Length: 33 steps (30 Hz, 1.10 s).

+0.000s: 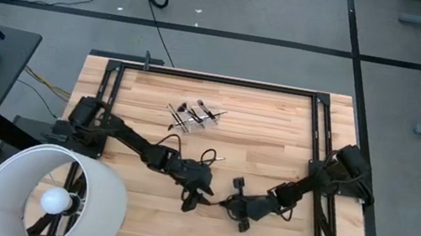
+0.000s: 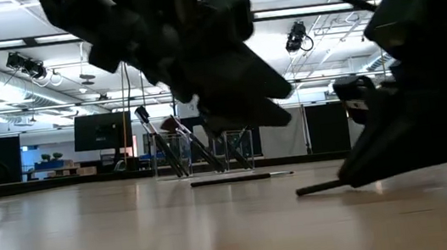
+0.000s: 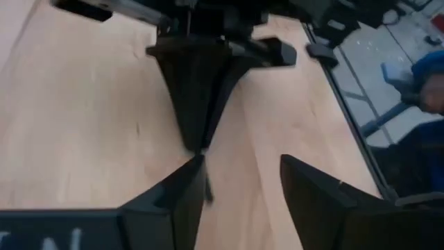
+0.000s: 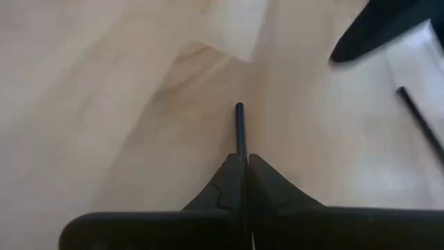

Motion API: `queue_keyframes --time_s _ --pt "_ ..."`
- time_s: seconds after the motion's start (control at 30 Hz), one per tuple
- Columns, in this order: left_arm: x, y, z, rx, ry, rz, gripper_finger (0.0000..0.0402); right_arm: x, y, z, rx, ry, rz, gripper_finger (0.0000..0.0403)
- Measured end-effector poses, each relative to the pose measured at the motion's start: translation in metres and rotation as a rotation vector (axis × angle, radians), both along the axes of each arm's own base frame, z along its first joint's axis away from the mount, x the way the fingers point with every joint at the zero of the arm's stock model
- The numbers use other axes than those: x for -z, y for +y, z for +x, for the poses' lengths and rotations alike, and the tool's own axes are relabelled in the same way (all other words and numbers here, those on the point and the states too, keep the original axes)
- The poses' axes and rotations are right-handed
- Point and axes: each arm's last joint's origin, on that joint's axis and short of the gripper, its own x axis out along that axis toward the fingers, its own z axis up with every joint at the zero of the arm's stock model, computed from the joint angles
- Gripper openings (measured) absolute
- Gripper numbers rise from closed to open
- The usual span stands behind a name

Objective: Put items in baskets/containers
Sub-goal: Put the black eyeshadow brush into the transparent organizer

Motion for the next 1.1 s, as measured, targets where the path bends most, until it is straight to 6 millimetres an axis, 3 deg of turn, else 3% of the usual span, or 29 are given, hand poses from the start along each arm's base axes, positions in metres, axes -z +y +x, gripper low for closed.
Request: queue_keyframes --time_s 0.3,1.1 --pt "0.010 0.017 0.009 -0.060 0.039 0.004 0.0195 -0.003 -0.025 0.014 0.023 -0.028 -0.092 0.0004" --pt "0.024 0.024 0.007 -0.109 0.129 0.040 0.0190 -0.012 -0.029 0.022 -0.054 -0.122 -0.245 0.0008"
